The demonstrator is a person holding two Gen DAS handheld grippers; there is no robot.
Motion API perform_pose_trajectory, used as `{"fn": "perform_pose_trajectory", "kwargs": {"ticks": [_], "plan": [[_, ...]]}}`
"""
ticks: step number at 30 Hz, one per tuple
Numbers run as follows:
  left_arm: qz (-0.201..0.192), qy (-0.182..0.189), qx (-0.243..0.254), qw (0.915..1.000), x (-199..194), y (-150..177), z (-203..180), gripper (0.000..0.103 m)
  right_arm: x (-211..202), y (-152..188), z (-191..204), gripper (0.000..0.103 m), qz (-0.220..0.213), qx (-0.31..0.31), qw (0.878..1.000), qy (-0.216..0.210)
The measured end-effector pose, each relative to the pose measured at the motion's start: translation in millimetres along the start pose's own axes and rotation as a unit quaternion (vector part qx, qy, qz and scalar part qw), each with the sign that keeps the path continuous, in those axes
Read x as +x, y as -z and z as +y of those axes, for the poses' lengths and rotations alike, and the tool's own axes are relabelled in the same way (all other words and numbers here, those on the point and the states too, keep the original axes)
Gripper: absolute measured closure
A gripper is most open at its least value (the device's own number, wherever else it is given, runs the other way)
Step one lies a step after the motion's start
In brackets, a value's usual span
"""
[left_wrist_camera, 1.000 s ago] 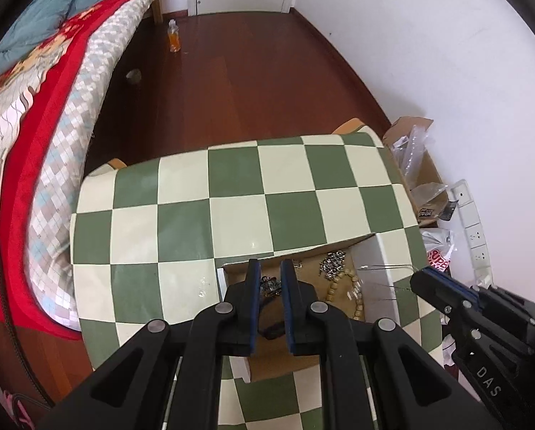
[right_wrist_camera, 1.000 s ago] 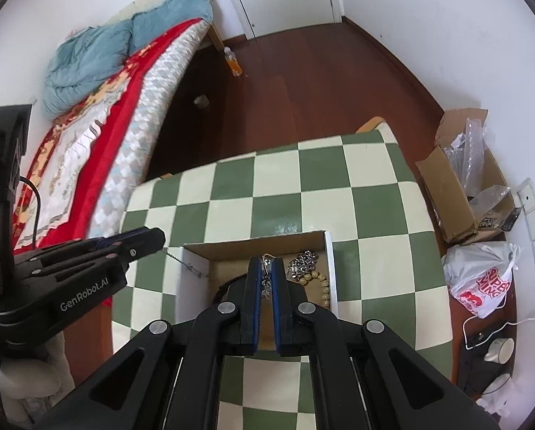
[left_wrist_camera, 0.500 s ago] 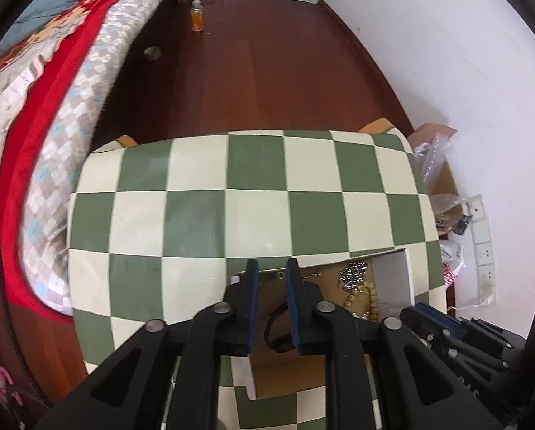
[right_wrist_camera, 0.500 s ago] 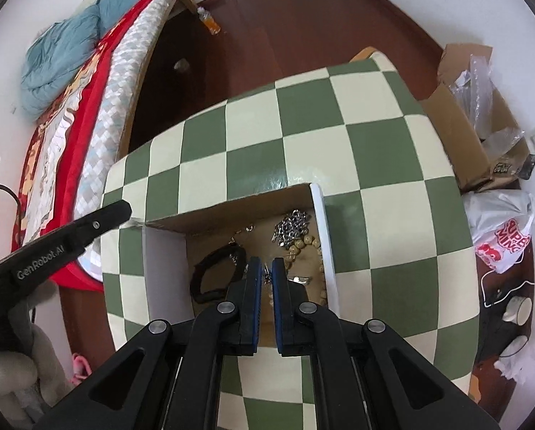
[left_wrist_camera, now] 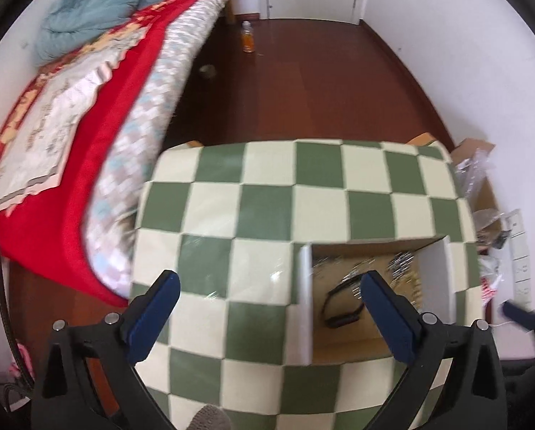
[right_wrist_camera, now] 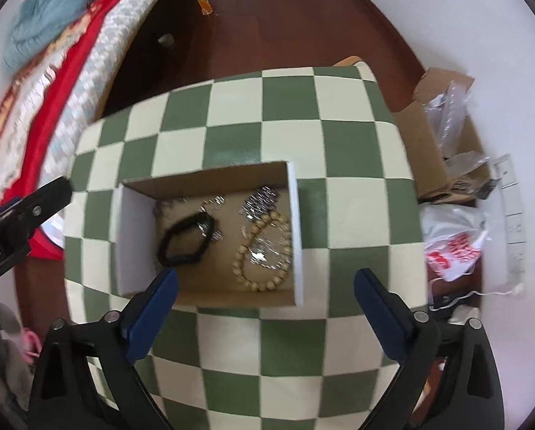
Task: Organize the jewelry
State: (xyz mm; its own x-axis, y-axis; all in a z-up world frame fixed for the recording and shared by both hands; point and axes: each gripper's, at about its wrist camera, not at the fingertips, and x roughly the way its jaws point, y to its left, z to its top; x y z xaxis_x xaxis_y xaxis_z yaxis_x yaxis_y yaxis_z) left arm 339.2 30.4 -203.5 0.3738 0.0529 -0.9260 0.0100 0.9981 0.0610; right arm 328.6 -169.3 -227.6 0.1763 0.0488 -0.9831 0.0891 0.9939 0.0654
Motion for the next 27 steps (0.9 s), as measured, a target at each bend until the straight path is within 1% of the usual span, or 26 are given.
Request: {"fn": "perform_pose_trajectory", "kwargs": {"ticks": [3, 6, 9, 13, 16, 20, 22, 27], "plan": [[0.008, -0.015, -0.008, 0.9998, 4.3, 19.9, 8.1, 0.000, -1.9, 8.8, -0.4, 0.000, -0.004, -0.011, 0.999, 0.035], [0.027, -0.012, -0.018, 0.9994, 11.7, 37.6, 12.7, 0.000, -1.6, 19.2, -2.1, 0.000, -0.009, -0.018, 0.998, 0.060], [0.040, -0.023, -0.016, 0.9988, 15.6, 55.5, 12.7, 0.000, 2.1, 29.7, -7.0, 0.000, -0.002, -0.013, 0.998, 0.058], [0.042, -0.021, -0.024, 0.9986, 9.6, 73.8, 12.0, 0.000, 0.7, 45.7, -10.8, 0.000, -0.003, -0.010, 0.998, 0.059], [0.031, -0.026, -0.030, 0.9987, -3.3, 85.6, 11.7, 0.000, -6.5, 59.3, -12.1, 0.000, -0.012, -0.008, 0.998, 0.055], [0.005, -0.028, -0.030, 0.9992, -29.3, 98.6, 10.9, 0.000, -25.2, 77.8, -13.1, 0.000, -0.037, -0.003, 0.998, 0.055], [-0.007, -0.022, -0.033, 0.9992, -44.5, 104.5, 11.6, 0.000, -39.1, 87.4, -12.6, 0.000, -0.054, -0.002, 0.997, 0.057], [-0.056, -0.015, -0.030, 0.9979, -97.4, 119.3, 12.1, 0.000, -83.1, 110.5, -11.2, 0.000, -0.100, 0.004, 0.994, 0.051]]}}
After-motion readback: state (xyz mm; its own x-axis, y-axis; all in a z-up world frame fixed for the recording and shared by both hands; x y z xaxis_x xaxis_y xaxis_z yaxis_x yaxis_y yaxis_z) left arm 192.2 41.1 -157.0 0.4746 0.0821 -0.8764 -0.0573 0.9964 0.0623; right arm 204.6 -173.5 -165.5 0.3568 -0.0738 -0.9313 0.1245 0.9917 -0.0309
